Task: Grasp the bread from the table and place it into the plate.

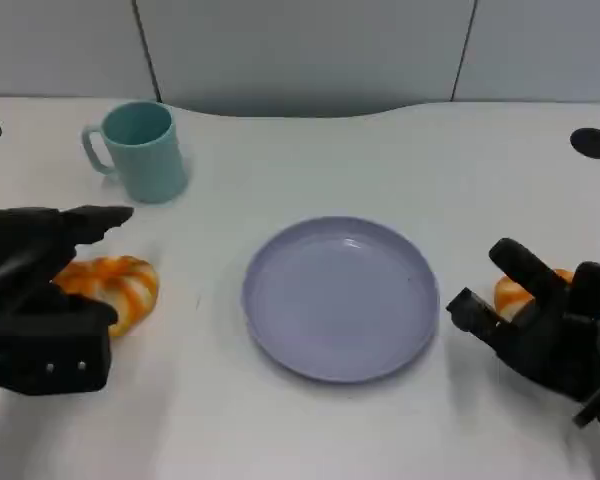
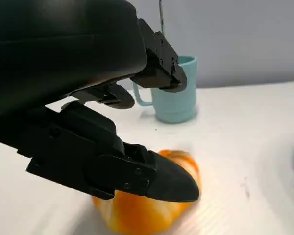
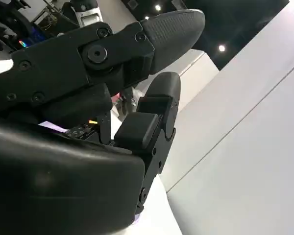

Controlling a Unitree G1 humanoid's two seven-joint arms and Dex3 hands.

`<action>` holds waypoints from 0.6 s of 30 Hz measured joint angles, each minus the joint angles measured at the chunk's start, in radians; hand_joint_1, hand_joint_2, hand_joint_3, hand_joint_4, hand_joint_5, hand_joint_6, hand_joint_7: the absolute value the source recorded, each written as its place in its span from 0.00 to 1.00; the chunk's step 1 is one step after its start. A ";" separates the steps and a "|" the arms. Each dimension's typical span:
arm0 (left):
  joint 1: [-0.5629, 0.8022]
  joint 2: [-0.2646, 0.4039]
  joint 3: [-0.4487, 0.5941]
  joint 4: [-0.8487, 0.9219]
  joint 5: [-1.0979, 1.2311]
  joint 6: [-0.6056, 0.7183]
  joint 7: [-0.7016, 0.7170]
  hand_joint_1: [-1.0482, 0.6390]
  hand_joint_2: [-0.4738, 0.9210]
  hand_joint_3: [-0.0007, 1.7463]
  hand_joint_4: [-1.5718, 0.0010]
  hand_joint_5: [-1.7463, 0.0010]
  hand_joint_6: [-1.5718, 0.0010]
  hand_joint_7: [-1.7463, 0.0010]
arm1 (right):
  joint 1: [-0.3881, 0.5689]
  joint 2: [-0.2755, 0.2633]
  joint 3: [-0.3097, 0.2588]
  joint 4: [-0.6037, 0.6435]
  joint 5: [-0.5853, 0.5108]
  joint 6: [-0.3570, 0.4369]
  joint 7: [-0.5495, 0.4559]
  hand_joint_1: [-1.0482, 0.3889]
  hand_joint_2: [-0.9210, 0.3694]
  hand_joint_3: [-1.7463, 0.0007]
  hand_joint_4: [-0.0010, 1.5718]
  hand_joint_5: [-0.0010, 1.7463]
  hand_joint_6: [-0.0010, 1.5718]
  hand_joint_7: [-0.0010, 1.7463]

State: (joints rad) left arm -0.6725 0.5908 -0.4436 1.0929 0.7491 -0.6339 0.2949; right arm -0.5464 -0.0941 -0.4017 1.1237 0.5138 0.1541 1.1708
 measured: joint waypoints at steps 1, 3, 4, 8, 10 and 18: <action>0.000 0.004 -0.004 0.006 0.001 0.004 0.000 0.05 1.00 0.07 0.74 0.95 0.77 1.00 | -0.002 0.000 -0.001 0.003 0.000 0.000 0.004 0.33 0.00 0.99 0.44 0.75 0.64 0.18; -0.001 0.006 -0.007 0.022 0.002 0.013 0.000 0.05 1.00 0.06 0.74 0.95 0.77 1.00 | -0.002 0.000 -0.002 0.004 0.000 0.000 0.004 0.32 0.00 0.99 0.44 0.74 0.65 0.18; -0.001 0.006 -0.009 0.032 0.002 0.017 0.000 0.06 1.00 0.05 0.74 0.95 0.77 1.00 | -0.002 0.000 -0.002 0.002 0.000 0.000 0.001 0.33 0.00 1.00 0.43 0.77 0.65 0.18; -0.005 -0.007 -0.019 0.080 0.001 0.029 -0.002 0.06 1.00 0.06 0.73 0.95 0.77 0.99 | -0.002 0.000 -0.001 -0.004 0.000 0.000 -0.003 0.33 0.00 0.98 0.41 0.78 0.64 0.18; -0.012 -0.033 -0.026 0.112 0.001 0.050 -0.001 0.07 1.00 0.05 0.72 0.95 0.77 1.00 | -0.002 0.000 0.000 -0.004 0.000 0.000 -0.001 0.33 0.00 0.99 0.42 0.77 0.64 0.19; -0.060 -0.137 -0.079 0.210 0.018 0.157 0.019 0.28 0.95 0.00 0.52 0.89 0.56 0.95 | -0.002 0.000 -0.005 0.001 0.002 0.004 0.016 0.33 0.02 1.00 0.45 0.74 0.65 0.17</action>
State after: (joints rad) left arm -0.7324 0.4534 -0.5222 1.3031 0.7672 -0.4767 0.3142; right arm -0.5488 -0.0942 -0.4064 1.1245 0.5159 0.1579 1.1863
